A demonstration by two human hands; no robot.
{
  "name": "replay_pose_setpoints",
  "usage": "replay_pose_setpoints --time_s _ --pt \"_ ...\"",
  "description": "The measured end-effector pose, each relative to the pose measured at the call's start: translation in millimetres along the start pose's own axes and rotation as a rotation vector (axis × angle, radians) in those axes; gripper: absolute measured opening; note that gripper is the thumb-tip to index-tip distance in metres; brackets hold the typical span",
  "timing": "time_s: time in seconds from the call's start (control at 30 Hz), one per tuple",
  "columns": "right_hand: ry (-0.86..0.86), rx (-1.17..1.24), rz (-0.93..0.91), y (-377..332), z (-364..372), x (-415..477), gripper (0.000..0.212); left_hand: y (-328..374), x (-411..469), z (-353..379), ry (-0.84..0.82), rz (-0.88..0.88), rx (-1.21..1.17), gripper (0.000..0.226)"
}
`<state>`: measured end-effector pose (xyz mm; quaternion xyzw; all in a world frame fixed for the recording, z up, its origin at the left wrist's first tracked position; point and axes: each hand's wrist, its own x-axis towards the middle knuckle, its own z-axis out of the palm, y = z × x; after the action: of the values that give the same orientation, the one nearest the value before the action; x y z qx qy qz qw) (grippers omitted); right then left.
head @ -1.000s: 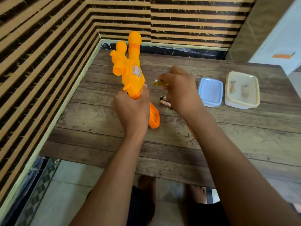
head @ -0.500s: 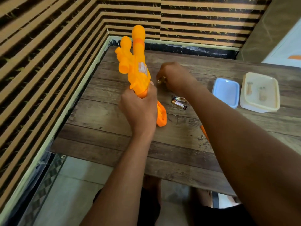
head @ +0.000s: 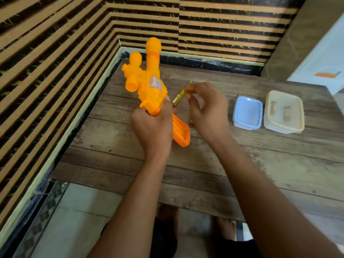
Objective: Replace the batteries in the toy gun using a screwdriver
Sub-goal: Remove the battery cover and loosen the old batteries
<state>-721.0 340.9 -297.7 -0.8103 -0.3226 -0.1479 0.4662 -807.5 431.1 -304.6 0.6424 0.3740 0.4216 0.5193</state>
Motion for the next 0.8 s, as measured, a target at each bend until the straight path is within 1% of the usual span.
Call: replay_pose_setpoints --time_s 0.07,0.1,0.2,0.27,0.33,0.43,0.57,0.63,0.8 --pt "0.133 0.106 0.119 -8.0 -8.7 -28.2 0.015 7.9 -4.4 -0.3 0.005 -0.014 -0.057 0.03" --pt "0.185 0.171 0.19 -9.4 -9.3 -38.1 0.016 11.6 -7.5 0.1 0.008 -0.022 -0.075 0.029" --pt "0.341 0.476 0.39 -10.9 -2.9 -45.2 0.023 19.0 -23.9 5.3 -0.017 -0.038 -0.129 0.026" --pt "0.379 0.556 0.442 -15.4 2.3 -43.3 0.023 22.0 -31.9 8.3 -0.037 -0.032 -0.144 0.024" --pt "0.397 0.615 0.489 -18.6 6.5 -44.7 0.025 22.4 -31.7 10.0 -0.042 0.014 -0.124 0.025" --pt "0.367 0.668 0.622 -22.1 8.9 -51.3 0.032 22.7 -28.2 10.4 -0.025 0.048 -0.116 0.027" --pt "0.187 0.514 0.703 -22.2 8.5 -60.3 0.045 23.1 -28.6 10.8 -0.012 0.073 -0.119 0.029" --pt "0.126 0.431 0.671 -19.9 6.6 -62.2 0.049 22.8 -25.3 10.0 -0.017 0.08 -0.132 0.026" --pt "0.08 0.338 0.524 -20.8 -2.9 -56.9 0.05 25.0 -26.9 9.9 -0.079 0.047 -0.227 0.024"
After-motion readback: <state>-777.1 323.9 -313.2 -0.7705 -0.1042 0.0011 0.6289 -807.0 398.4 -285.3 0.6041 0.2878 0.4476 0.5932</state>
